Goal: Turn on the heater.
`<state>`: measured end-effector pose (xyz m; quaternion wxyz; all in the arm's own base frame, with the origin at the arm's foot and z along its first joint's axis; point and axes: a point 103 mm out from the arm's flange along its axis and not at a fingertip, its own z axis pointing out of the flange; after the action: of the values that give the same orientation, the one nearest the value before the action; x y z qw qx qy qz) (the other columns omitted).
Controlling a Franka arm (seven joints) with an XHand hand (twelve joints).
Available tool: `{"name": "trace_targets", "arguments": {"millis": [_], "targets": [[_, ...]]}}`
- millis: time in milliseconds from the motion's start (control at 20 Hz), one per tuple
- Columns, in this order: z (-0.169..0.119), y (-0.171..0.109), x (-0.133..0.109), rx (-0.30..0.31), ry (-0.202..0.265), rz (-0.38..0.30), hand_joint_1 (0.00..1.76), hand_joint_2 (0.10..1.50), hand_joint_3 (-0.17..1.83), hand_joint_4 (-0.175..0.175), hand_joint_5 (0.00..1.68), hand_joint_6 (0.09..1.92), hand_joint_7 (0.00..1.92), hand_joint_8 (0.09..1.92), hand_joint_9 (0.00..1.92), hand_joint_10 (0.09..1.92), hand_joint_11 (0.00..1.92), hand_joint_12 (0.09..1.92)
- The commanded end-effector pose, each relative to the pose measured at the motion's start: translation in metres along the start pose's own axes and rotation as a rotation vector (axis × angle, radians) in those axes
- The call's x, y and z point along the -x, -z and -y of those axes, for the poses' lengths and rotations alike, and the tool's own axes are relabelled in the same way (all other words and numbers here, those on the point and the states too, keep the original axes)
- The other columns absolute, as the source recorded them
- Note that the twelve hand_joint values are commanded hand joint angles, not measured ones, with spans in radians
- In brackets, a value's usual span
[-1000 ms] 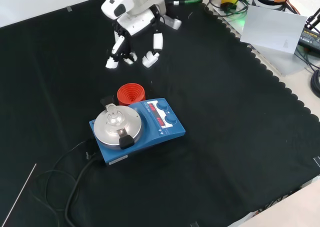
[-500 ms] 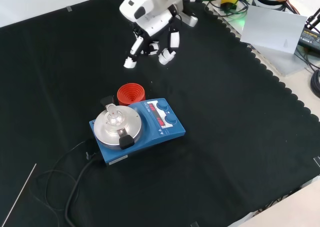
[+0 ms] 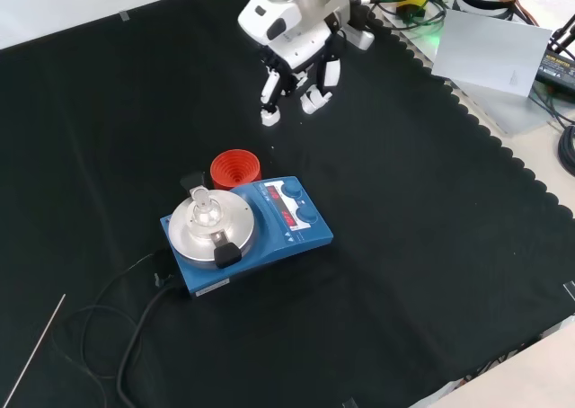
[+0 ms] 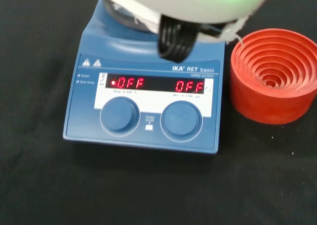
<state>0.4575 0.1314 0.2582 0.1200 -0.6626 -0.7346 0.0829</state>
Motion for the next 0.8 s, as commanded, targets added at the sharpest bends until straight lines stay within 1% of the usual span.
{"name": "trace_targets", "arguments": {"millis": [50, 150, 300, 450, 650, 800], "targets": [[0.002, -0.007, -0.02, -0.04, 0.032, 0.059, 1.47, 0.56, 1.01, -0.092, 0.67, 0.88, 1.71, 1.92, 1.92, 1.44, 1.92, 1.51], [0.001, -0.011, -0.025, -0.078, 0.043, 0.076, 1.53, 0.54, 1.12, -0.082, 0.58, 0.98, 1.74, 1.92, 1.92, 1.51, 1.92, 1.55], [0.0, -0.016, -0.03, -0.123, 0.052, 0.095, 1.58, 0.5, 1.22, -0.07, 0.44, 1.01, 1.76, 1.92, 1.92, 1.57, 1.92, 1.6], [-0.001, -0.02, -0.036, -0.172, 0.06, 0.114, 1.61, 0.48, 1.28, -0.061, 0.37, 0.94, 1.78, 1.92, 1.92, 1.6, 1.92, 1.62], [0.002, -0.024, -0.044, -0.206, 0.076, 0.131, 1.63, 0.46, 1.31, -0.053, 0.34, 0.8, 1.78, 1.92, 1.92, 1.61, 1.92, 1.63], [0.006, -0.028, -0.049, -0.229, 0.083, 0.138, 1.63, 0.46, 1.32, -0.049, 0.34, 0.76, 1.78, 1.92, 1.92, 1.61, 1.92, 1.63]]}}
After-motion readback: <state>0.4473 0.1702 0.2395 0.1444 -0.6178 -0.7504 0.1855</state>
